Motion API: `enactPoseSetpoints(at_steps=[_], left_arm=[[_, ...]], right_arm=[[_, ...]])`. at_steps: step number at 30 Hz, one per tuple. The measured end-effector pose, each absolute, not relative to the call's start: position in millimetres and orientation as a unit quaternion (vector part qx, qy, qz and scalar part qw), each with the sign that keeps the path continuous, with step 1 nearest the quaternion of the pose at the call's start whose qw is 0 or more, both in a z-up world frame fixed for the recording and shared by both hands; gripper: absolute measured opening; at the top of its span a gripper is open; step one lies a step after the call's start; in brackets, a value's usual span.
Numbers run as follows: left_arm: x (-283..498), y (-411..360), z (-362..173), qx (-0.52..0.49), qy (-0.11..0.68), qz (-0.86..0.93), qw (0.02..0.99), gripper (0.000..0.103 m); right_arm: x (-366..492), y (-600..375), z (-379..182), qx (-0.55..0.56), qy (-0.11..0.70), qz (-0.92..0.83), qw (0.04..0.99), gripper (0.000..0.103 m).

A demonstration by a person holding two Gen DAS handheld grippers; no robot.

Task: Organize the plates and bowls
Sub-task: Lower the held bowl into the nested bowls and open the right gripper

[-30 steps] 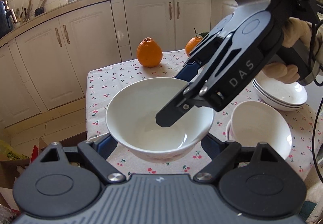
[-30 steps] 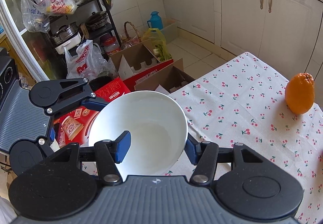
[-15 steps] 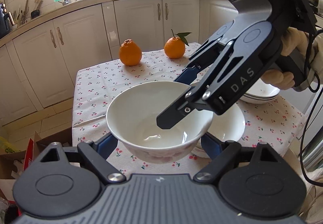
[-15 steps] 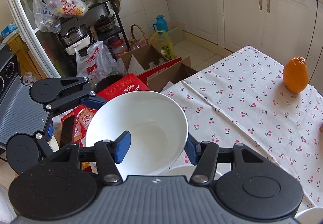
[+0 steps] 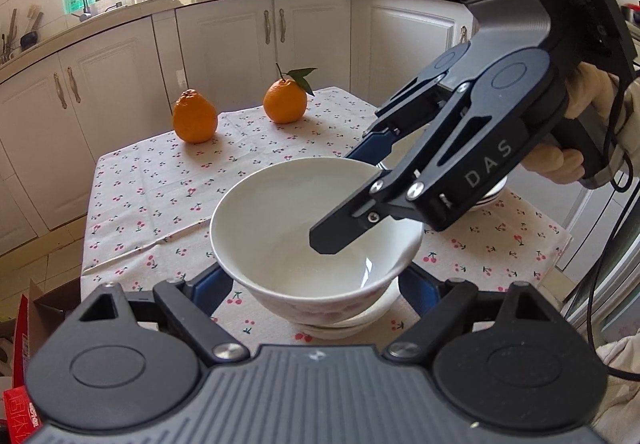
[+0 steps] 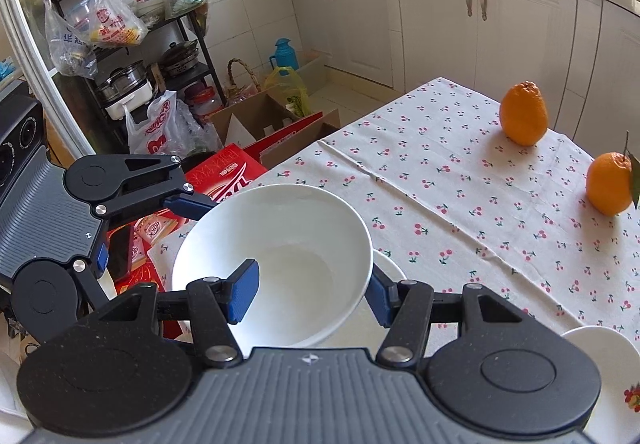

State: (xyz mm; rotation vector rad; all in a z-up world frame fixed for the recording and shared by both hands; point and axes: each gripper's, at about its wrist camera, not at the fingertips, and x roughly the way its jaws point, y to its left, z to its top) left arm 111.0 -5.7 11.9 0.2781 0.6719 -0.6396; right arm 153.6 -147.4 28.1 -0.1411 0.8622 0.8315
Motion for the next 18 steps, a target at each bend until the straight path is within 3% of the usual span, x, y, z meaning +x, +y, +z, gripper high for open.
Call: enactPoseSetpoints(at_steps=[18], left_arm=[[130,-21,-11,0.123,0.354,-0.318,0.871,0.089]], right_arm=[[178,-167,-2,-0.028,0.429,0.386,0.816,0.063]])
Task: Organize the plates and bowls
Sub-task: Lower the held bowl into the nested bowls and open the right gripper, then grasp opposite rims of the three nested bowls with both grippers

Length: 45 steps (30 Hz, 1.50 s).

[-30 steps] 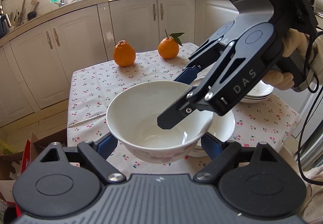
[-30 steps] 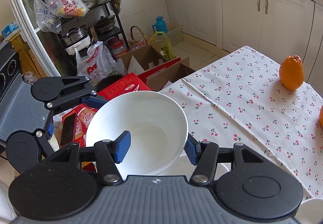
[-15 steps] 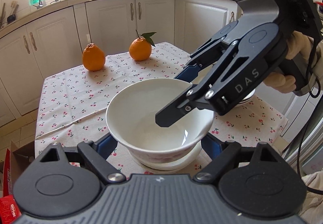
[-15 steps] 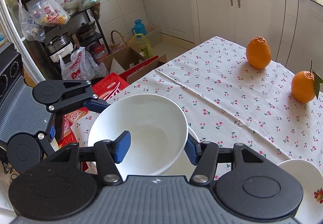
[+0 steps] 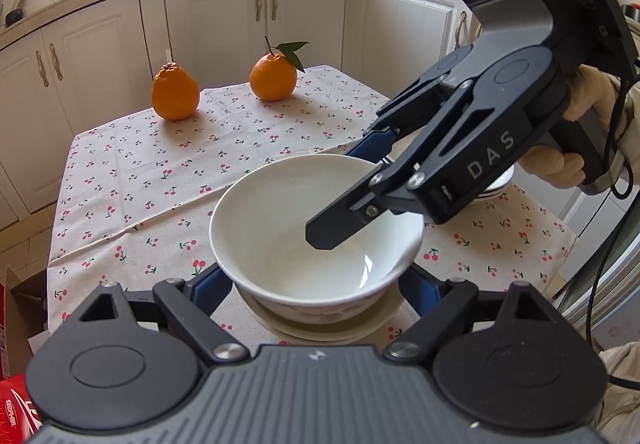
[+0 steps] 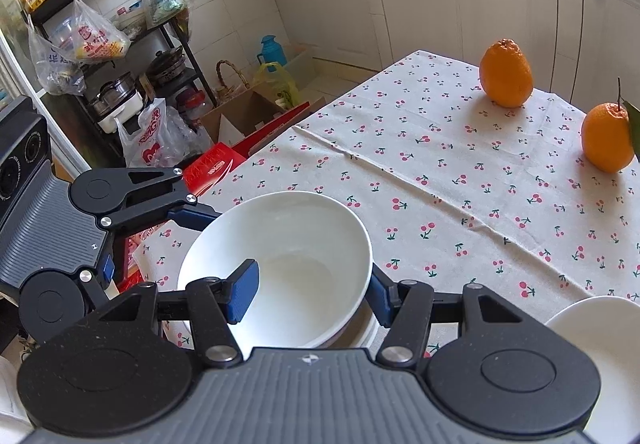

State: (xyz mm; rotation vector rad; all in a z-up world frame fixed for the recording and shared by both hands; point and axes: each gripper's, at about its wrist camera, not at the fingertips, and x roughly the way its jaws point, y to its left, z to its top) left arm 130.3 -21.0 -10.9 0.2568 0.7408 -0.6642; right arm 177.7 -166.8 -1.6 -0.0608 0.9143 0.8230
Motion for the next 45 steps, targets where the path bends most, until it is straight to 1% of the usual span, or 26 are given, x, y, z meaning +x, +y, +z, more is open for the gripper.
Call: enactPoseSetpoints(at_steps=[8,11,13,14,18,22,30,34,40,45], left_arm=[[127,-22,-12,0.135,0.354,-0.317,0.869,0.09],[126,-21,-12,0.134,0.358,-0.323,0.866,0.094],[126,-19,-14,0.131,0.361,-0.323,0.865,0.095],[126,-18,-13,0.129,0.36,-0.322,0.866,0.095],[123,-11,-11,0.125,0.356,-0.325,0.867,0.097],[115,-6,-11,0.129,0.355,-0.334,0.864,0.098],[106,6,-20,0.124,0.345,-0.341,0.866,0.098],[103,8,-24,0.142,0.329,-0.333,0.872,0.098],[99,9,-25,0.143,0.33,-0.328,0.874,0.098],[92,10,-25,0.127,0.316,-0.322,0.883,0.101]], right_arm=[[165,-156,-1,-0.072,0.417,0.386,0.82,0.071],[164,-156,0,-0.07,0.417,0.389,0.818,0.079],[162,-156,1,-0.068,0.412,0.389,0.821,0.097],[161,-157,3,-0.07,0.406,0.386,0.825,0.099],[156,-158,7,-0.078,0.395,0.388,0.829,0.099],[145,-157,6,-0.115,0.384,0.38,0.834,0.103],[112,-164,-11,-0.145,0.368,0.368,0.841,0.103],[101,-166,-19,-0.158,0.373,0.352,0.844,0.103],[92,-167,-32,-0.192,0.371,0.324,0.849,0.103],[88,-167,-35,-0.194,0.367,0.317,0.853,0.103]])
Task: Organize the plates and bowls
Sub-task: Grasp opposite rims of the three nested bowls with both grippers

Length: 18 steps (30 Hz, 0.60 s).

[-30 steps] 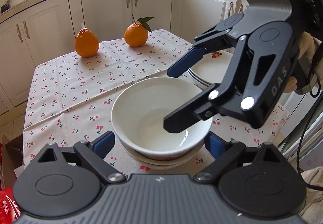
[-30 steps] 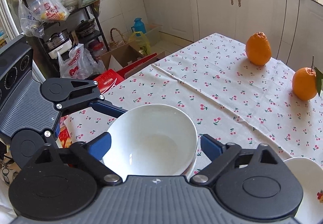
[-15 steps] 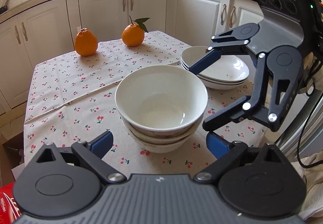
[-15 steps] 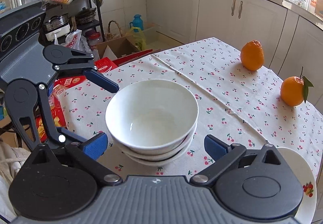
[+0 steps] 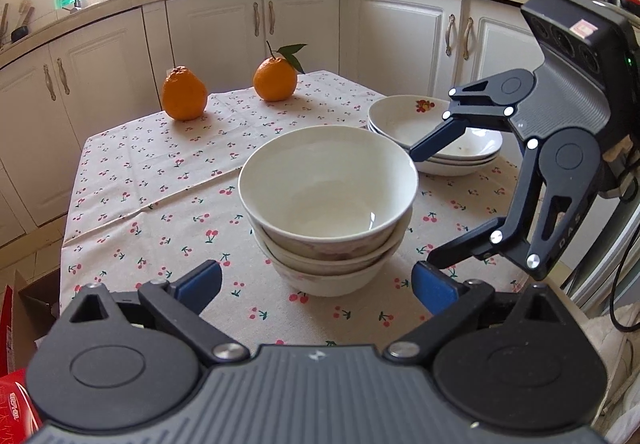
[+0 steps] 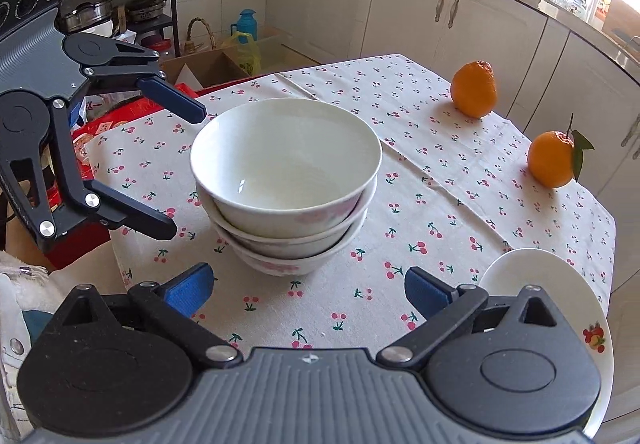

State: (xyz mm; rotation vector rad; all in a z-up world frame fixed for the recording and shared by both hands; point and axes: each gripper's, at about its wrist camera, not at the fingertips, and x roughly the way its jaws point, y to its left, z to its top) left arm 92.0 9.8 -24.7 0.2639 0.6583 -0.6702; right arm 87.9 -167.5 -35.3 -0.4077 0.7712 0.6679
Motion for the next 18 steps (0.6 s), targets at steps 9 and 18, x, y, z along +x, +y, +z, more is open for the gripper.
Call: enactPoseSetpoints(at_steps=[9,18], left_arm=[[90,7,-29,0.111,0.328,-0.317,0.883,0.102],[105,4,-39,0.129,0.339,-0.316,0.876,0.102]], right_arm=[[83,-171,-34,-0.196,0.351,0.319,0.858,0.103],[88,-175,-39,-0.201,0.346,0.335,0.853,0.103]])
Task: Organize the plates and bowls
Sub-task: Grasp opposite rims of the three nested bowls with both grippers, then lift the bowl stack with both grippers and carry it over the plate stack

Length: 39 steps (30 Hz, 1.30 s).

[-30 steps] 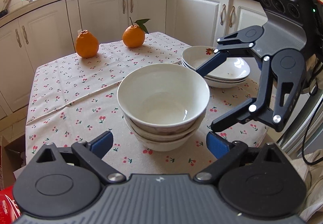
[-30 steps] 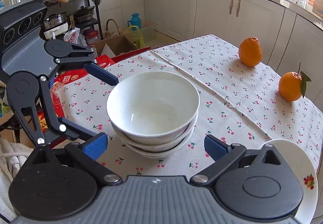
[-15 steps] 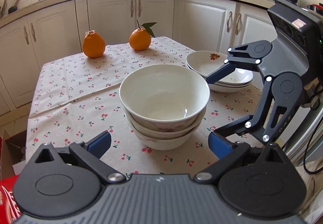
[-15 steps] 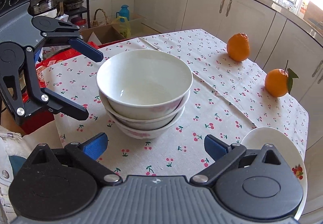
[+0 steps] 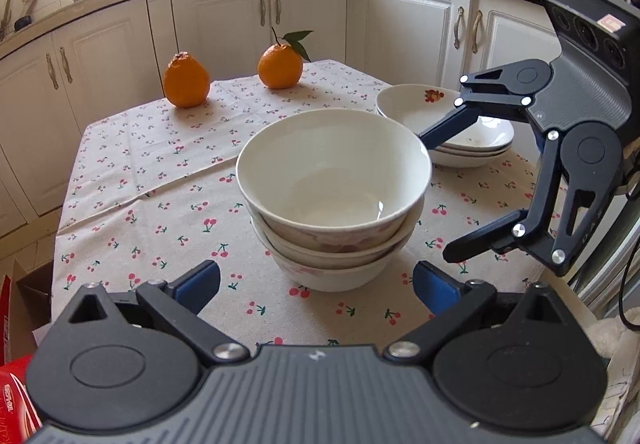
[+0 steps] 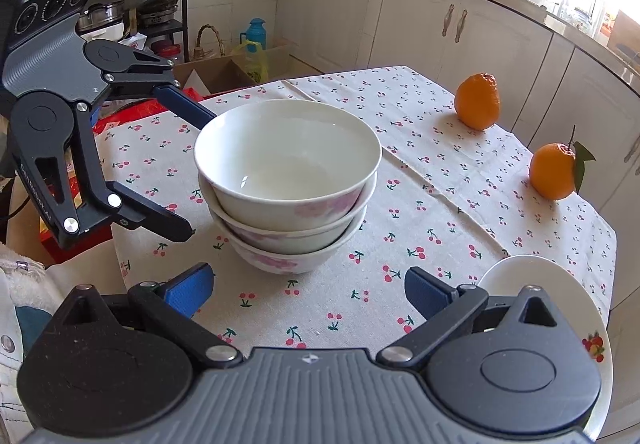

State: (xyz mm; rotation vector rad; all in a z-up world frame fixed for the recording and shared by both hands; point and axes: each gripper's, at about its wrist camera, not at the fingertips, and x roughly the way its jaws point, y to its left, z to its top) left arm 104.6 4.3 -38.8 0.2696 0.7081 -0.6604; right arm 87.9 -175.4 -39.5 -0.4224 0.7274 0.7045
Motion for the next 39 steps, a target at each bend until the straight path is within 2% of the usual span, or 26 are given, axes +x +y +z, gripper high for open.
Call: enactPoseSetpoints(at_steps=[12,20,27,28,29,31,39], left_arm=[[132,-5,-50,0.187,0.354,-0.354,0.845,0.101],[145,-6,-56,0.228,0.363,-0.411,0.804,0.092],[154,-6,-52,0.231,0.356,-0.464,0.778,0.091],[155,-6,-52,0.232,0.355,-0.466,0.777,0.09],[156,-6,-53,0.232,0.356,-0.469,0.774,0.084],[158,-6,-54,0.231,0.36,-0.479,0.767,0.081],[160,-2,-53,0.226,0.358,-0.495,0.759,0.081]], right_arm=[[117,-162,-51,-0.243,0.346,0.379,0.823,0.103],[133,-156,-53,-0.273,0.353,0.426,0.787,0.103],[142,-152,-51,-0.286,0.363,0.463,0.756,0.103],[143,-151,-51,-0.289,0.364,0.467,0.752,0.102],[144,-149,-50,-0.292,0.365,0.47,0.749,0.102],[145,-147,-51,-0.299,0.369,0.474,0.742,0.098],[150,-142,-48,-0.309,0.375,0.495,0.72,0.091]])
